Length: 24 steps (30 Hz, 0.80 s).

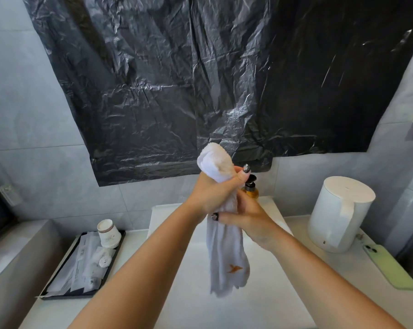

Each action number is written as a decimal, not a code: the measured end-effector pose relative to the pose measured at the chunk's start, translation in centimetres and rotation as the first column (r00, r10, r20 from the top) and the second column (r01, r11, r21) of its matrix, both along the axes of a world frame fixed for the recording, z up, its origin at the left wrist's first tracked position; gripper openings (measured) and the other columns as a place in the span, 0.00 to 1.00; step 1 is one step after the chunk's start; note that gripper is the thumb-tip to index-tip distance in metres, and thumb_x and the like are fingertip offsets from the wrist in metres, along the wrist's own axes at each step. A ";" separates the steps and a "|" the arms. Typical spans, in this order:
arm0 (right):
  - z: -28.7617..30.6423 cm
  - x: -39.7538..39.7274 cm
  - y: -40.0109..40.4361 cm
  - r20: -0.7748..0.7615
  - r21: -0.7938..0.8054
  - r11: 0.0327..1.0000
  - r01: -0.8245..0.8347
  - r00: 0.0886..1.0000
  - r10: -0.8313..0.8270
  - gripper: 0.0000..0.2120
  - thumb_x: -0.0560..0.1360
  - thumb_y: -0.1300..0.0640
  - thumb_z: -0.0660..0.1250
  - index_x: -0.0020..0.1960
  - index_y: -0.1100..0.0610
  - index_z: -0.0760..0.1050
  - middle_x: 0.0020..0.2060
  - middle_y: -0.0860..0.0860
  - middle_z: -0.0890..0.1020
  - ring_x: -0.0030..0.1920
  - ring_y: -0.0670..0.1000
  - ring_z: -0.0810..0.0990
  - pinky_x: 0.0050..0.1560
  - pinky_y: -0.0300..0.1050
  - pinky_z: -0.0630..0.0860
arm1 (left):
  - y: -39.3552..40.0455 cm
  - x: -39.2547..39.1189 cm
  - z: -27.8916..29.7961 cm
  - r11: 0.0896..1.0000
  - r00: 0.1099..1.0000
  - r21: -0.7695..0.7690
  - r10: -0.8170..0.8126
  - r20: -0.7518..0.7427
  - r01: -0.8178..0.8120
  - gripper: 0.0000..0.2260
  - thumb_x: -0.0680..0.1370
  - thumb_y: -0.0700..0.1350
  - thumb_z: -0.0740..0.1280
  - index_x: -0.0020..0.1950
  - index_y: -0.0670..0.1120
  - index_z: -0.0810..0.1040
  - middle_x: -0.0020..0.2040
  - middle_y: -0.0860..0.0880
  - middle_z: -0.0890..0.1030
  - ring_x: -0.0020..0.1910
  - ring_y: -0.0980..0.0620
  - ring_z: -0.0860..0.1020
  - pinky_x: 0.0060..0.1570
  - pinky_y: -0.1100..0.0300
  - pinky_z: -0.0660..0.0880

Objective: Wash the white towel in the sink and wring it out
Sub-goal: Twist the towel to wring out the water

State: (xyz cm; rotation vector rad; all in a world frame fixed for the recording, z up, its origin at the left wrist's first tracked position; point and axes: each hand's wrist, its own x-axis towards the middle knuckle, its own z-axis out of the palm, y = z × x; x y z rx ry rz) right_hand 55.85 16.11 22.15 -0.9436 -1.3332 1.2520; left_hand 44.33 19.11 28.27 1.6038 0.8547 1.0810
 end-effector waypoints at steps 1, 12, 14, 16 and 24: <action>0.0 -1.0 -0.4 0.077 0.063 0.994 0.091 0.992 -0.096 0.32 0.63 0.60 0.76 0.64 0.49 0.70 0.58 0.45 0.81 0.62 0.47 0.79 0.62 0.47 0.75 | 0.0 0.3 0.1 0.998 0.998 -0.007 0.058 0.032 -0.058 0.03 0.76 0.49 0.73 0.45 0.52 0.82 0.35 0.59 0.83 0.38 0.64 0.80 0.41 0.67 0.76; -3.6 -1.5 0.1 0.253 0.446 0.762 0.470 0.750 -0.611 0.15 0.66 0.60 0.74 0.44 0.45 0.72 0.37 0.50 0.81 0.39 0.54 0.81 0.36 0.51 0.78 | 1.1 -6.6 -0.1 0.740 0.757 -0.236 -0.653 -0.029 0.630 0.42 0.66 0.56 0.79 0.74 0.43 0.66 0.70 0.41 0.72 0.70 0.43 0.71 0.69 0.46 0.67; -4.1 0.3 0.4 0.370 0.667 0.680 0.304 0.657 -0.657 0.15 0.63 0.58 0.73 0.47 0.49 0.74 0.38 0.52 0.81 0.39 0.52 0.78 0.34 0.47 0.76 | 1.9 -8.4 0.1 0.697 0.804 -0.407 -0.549 0.226 0.590 0.52 0.61 0.63 0.80 0.77 0.44 0.63 0.74 0.40 0.70 0.73 0.38 0.69 0.70 0.37 0.65; -3.2 1.4 1.0 0.428 0.824 0.560 0.088 0.551 -0.717 0.13 0.62 0.62 0.72 0.46 0.55 0.76 0.37 0.50 0.79 0.37 0.48 0.74 0.33 0.39 0.68 | 2.7 -8.7 -0.8 0.628 0.857 -0.589 -0.429 0.285 0.509 0.55 0.57 0.67 0.79 0.76 0.43 0.65 0.71 0.39 0.74 0.69 0.37 0.73 0.65 0.37 0.71; -0.4 3.9 3.1 0.438 0.833 0.225 -0.505 0.356 -0.826 0.08 0.72 0.68 0.62 0.47 0.57 0.70 0.38 0.54 0.76 0.34 0.55 0.75 0.32 0.48 0.75 | -1.2 -3.5 -6.6 0.280 0.624 -0.654 -0.685 0.376 0.702 0.36 0.69 0.51 0.76 0.74 0.44 0.66 0.65 0.36 0.76 0.57 0.44 0.80 0.63 0.47 0.73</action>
